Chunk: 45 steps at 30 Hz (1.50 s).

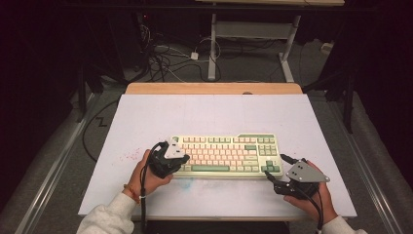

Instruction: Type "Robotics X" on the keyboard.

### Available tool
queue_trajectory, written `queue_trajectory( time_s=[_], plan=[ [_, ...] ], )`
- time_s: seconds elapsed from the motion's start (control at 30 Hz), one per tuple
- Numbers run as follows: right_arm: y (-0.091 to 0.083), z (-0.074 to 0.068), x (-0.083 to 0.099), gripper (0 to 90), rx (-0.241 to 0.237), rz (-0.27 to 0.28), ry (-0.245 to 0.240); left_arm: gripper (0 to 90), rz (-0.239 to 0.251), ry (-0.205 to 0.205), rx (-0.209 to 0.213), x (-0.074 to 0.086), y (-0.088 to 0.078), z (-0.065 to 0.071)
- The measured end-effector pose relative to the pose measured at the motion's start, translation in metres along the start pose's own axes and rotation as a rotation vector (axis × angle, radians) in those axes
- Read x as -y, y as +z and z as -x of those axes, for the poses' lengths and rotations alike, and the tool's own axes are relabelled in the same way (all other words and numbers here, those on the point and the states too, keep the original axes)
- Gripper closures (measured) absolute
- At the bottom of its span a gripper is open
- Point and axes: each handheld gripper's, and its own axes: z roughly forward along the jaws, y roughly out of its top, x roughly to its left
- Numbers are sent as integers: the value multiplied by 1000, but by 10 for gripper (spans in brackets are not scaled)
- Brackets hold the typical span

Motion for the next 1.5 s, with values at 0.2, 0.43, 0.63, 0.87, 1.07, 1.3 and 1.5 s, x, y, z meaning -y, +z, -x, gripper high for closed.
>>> queue_trajectory(
  time_s=[0.2,0.43,0.63,0.87,1.07,1.3,1.5],
  plan=[
    [0,0,0,267,-1,-5,-4,875,-9,6,20,-8,10,1],
    [1,0,2,267,-5,-14,-7,873,-33,27,45,-14,21,3],
    [1,-1,2,267,-7,-16,-11,868,-45,38,54,-17,28,6],
    [2,-1,2,267,-12,-22,-17,861,-53,41,58,-19,32,5],
    [2,-1,2,267,-12,-25,-18,862,-57,48,56,-21,35,6],
    [2,-2,2,268,-14,-28,-20,860,-56,45,54,-21,35,6],
    [2,-2,2,268,-19,-29,-22,862,-76,55,46,-20,37,7]
  ],
)
